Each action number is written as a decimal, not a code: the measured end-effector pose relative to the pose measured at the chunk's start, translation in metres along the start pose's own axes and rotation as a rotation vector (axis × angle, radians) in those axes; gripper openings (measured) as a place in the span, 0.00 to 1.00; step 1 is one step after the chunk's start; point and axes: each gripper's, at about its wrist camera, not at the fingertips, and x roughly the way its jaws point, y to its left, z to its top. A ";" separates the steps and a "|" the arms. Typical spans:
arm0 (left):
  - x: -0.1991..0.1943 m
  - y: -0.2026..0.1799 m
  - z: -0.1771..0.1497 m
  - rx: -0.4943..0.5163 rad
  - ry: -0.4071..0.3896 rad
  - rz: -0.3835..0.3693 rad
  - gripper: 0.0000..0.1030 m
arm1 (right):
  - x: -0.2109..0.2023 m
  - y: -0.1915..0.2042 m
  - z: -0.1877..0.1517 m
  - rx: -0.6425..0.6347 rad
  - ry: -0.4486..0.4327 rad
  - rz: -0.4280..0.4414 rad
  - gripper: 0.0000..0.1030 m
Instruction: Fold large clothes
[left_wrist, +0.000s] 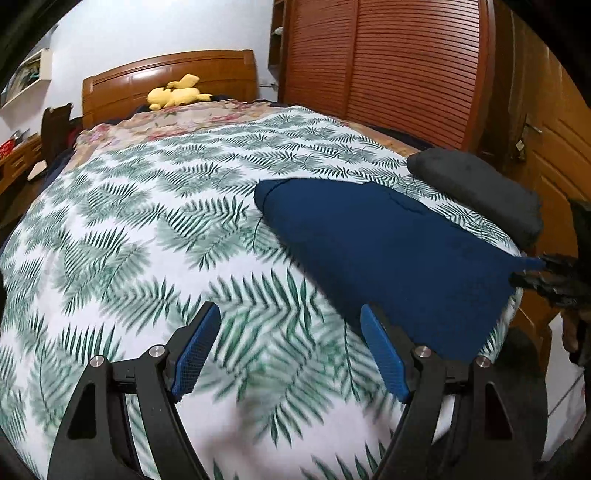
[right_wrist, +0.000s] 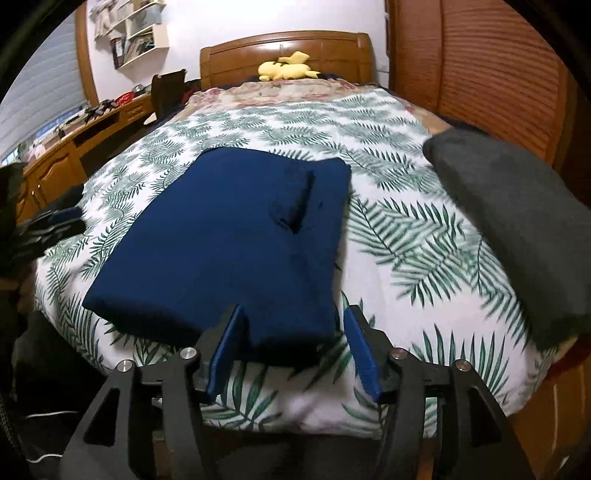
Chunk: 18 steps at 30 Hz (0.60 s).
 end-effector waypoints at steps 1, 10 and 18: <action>0.007 0.000 0.007 0.007 0.002 -0.005 0.77 | 0.000 -0.001 0.001 0.010 0.000 0.002 0.61; 0.070 0.001 0.056 0.014 0.034 -0.036 0.77 | 0.031 -0.014 0.006 0.133 0.039 0.107 0.66; 0.135 0.005 0.087 -0.002 0.105 -0.030 0.77 | 0.053 -0.010 0.014 0.120 0.059 0.163 0.66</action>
